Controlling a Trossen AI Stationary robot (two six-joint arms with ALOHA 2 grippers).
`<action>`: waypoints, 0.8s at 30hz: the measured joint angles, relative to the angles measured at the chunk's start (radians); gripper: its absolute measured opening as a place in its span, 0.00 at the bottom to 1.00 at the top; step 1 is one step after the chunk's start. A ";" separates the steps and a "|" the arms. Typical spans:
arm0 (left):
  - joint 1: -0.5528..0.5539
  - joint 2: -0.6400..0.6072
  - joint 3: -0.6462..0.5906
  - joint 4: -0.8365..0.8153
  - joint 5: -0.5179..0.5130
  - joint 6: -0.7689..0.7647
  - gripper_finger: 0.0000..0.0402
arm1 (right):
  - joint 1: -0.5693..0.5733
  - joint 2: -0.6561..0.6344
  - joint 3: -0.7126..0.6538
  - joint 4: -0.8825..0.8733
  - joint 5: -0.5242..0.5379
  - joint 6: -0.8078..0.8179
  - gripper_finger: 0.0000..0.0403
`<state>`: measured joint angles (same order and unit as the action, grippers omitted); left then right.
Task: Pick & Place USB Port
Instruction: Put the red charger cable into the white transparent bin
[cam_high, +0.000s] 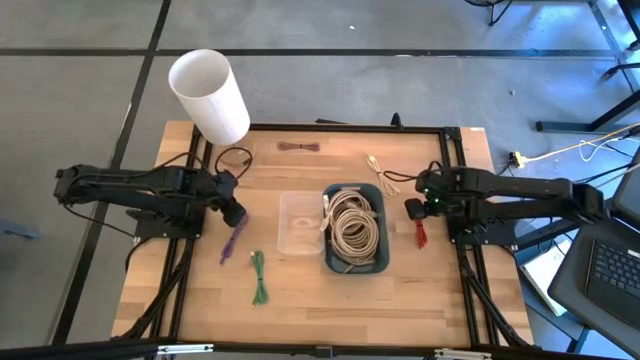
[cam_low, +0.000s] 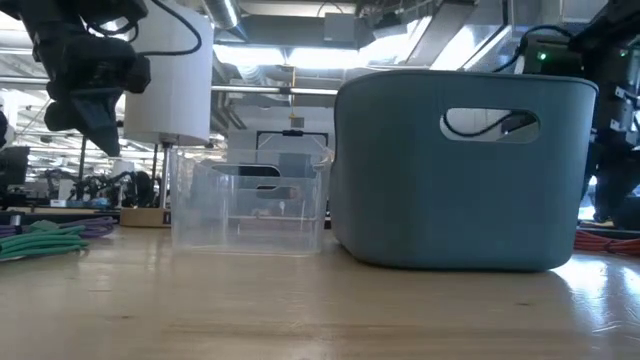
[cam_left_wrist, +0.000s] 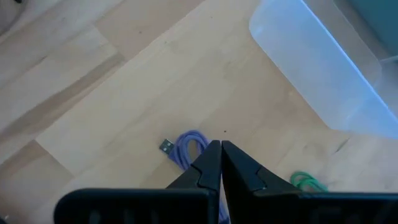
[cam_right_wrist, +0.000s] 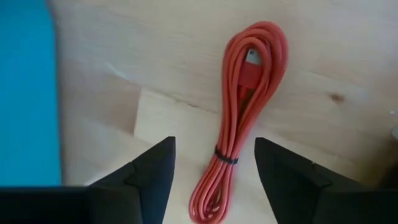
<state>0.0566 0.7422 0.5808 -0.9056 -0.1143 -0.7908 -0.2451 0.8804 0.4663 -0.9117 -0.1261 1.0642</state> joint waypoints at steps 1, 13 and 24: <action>0.000 0.000 0.000 0.003 0.005 0.000 0.01 | 0.000 0.012 -0.006 0.010 0.001 -0.003 0.56; 0.000 0.000 0.000 0.012 0.011 0.000 0.02 | 0.000 0.098 -0.112 0.115 0.017 -0.020 0.50; 0.000 0.001 0.000 0.012 0.011 -0.018 0.01 | 0.000 0.100 -0.085 0.166 -0.017 -0.038 0.12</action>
<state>0.0570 0.7429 0.5808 -0.8936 -0.1032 -0.8093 -0.2447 0.9806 0.3816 -0.7458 -0.1429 1.0257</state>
